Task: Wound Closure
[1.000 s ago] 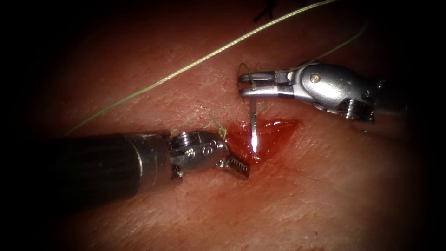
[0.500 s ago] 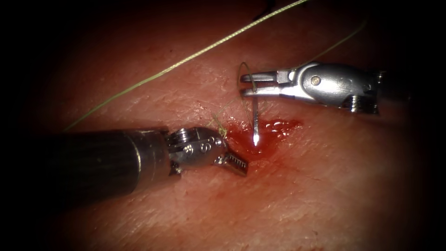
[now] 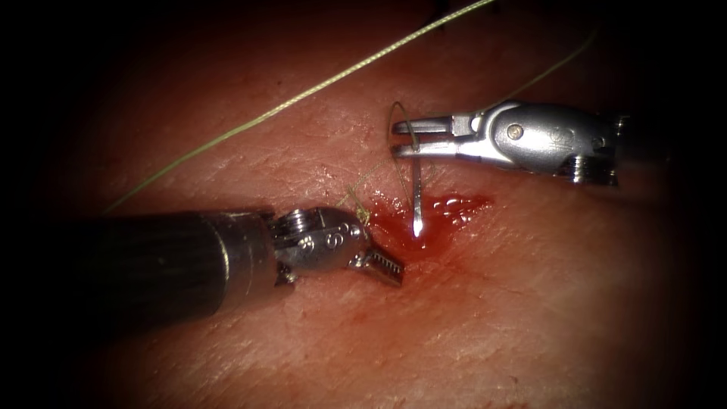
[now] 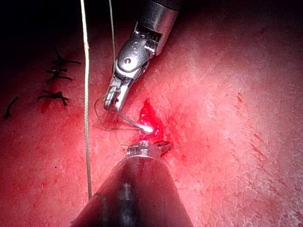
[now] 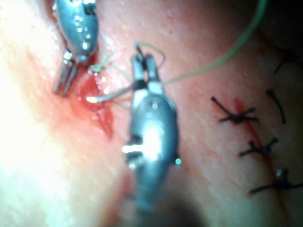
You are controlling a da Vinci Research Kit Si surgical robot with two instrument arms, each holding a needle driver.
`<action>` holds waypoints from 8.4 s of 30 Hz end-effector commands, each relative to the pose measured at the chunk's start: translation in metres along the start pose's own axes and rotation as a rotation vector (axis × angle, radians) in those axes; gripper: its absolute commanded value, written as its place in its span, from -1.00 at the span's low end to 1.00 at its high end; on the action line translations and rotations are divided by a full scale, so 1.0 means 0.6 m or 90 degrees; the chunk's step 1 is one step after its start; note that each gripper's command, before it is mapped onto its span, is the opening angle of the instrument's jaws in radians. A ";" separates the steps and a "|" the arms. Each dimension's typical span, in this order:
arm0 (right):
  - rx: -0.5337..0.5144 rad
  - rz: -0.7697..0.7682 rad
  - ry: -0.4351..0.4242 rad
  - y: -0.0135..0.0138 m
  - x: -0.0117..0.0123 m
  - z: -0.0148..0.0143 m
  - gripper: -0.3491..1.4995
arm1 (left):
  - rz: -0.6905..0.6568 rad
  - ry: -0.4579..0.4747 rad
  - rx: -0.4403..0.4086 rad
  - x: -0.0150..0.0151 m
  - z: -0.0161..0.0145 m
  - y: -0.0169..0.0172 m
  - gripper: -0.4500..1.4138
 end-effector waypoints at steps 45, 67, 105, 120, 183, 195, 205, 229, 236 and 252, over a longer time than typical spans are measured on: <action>0.042 0.190 -0.034 -0.0063 -0.0047 0.0030 -1.00 | 0.004 0.000 0.006 -0.0009 0.0007 -0.0020 -0.62; 0.058 0.404 -0.057 -0.0076 -0.0066 0.0034 -1.00 | 0.001 0.007 0.007 -0.0004 -0.0001 -0.0029 -0.77; 0.054 0.748 -0.059 -0.0046 -0.0129 0.0018 -1.00 | -0.011 0.033 0.022 0.0022 -0.0017 -0.0035 -0.87; 0.062 0.835 -0.059 -0.0046 -0.0123 0.0015 -1.00 | -0.010 0.033 0.021 0.0020 -0.0020 -0.0034 -0.86; -0.050 0.745 -0.015 -0.0013 -0.0110 -0.0078 0.82 | 0.038 0.052 0.075 0.0053 -0.0045 0.0040 -0.35; -0.083 0.729 -0.022 -0.0044 -0.0115 -0.0143 0.80 | 0.076 0.108 0.126 0.0087 -0.0058 0.0039 -0.06; -0.087 0.718 -0.024 -0.0076 -0.0135 -0.0139 0.80 | 0.080 0.118 0.114 0.0113 -0.0020 0.0031 -0.06; -0.098 0.720 -0.024 -0.0063 -0.0106 -0.0144 0.82 | -0.036 0.178 0.036 0.0127 -0.0030 0.0075 -1.00; -0.100 0.720 -0.022 -0.0062 -0.0106 -0.0140 0.82 | -0.073 0.248 -0.037 0.0181 -0.0069 0.0145 -1.00; -0.101 0.712 -0.022 -0.0067 -0.0103 -0.0131 0.80 | -0.012 0.305 -0.089 0.0285 -0.0209 0.0251 -1.00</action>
